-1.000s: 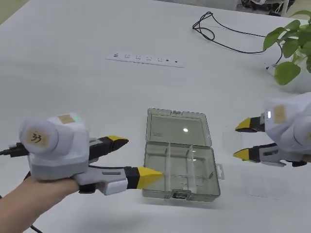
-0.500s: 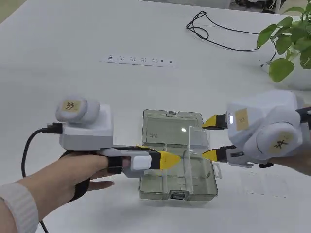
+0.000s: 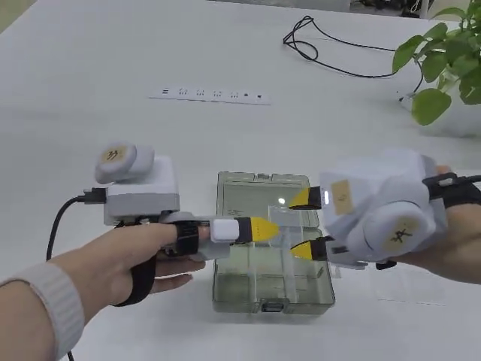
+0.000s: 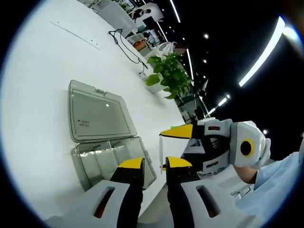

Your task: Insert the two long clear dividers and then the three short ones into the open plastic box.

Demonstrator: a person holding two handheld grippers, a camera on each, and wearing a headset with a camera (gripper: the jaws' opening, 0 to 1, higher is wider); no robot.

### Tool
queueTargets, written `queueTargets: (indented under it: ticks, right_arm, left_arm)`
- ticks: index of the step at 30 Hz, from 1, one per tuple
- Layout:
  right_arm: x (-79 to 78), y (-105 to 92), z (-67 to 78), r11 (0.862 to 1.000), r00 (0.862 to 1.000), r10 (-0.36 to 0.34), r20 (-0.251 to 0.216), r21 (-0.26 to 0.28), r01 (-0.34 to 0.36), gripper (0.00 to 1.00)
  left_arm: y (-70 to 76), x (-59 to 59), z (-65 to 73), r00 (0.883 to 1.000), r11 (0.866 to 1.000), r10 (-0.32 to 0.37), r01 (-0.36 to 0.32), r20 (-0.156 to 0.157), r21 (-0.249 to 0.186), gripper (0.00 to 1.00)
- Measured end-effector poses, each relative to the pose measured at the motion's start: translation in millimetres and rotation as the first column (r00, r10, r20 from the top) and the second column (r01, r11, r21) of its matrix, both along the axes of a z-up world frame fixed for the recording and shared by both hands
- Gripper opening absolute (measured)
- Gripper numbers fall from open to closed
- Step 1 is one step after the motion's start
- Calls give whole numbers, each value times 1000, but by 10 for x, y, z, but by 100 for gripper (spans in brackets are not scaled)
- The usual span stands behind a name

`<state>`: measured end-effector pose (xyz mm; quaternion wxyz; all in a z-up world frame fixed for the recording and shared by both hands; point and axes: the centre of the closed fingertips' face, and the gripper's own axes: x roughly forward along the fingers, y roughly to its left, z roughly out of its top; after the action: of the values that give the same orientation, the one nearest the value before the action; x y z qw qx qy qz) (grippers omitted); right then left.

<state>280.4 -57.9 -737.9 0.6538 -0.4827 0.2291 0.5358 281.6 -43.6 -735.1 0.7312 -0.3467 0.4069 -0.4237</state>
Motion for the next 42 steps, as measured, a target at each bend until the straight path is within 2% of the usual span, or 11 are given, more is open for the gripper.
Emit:
queueTargets:
  ticks: [7,13,26,28,29,31,33,36,39,40,42]
  right_arm:
    - [-59,64,-14,1000,1000,26,-18,6,-26,32]
    - [-111,104,-29,1000,999,26,-39,13,-25,32]
    - [-170,136,-2,999,998,45,-48,11,-44,33]
    - [-195,138,12,999,996,45,-75,27,-44,35]
    - [-268,186,29,996,988,30,-151,85,-18,43]
    - [-293,218,119,987,973,6,-231,160,31,50]
    - [-241,186,190,984,971,-3,-239,173,45,46]
    - [-208,148,301,977,948,-5,-317,202,73,44]
    - [-200,96,380,979,926,24,-376,197,54,43]
    - [-220,93,405,979,914,31,-404,199,55,41]
    - [-225,78,452,978,879,46,-475,201,58,37]
  left_arm:
    - [-13,-67,-7,999,999,-34,33,-25,-22,10]
    - [6,-98,-7,999,999,-34,33,-24,-33,0]
    - [25,-143,34,998,996,-42,38,-48,-74,0]
    - [34,-150,43,998,996,-46,43,-32,-77,0]
    - [41,-151,61,999,995,-50,48,-16,-84,0]
    - [54,-155,66,998,995,-56,56,-2,-82,0]
    - [63,-165,66,998,995,-63,64,9,-77,0]
    - [66,-208,108,992,992,-95,101,79,-73,0]
    - [62,-267,129,976,987,-143,152,163,-43,0]
    - [58,-286,142,970,985,-156,166,185,-41,0]
    - [48,-352,167,948,978,-194,208,251,-29,0]
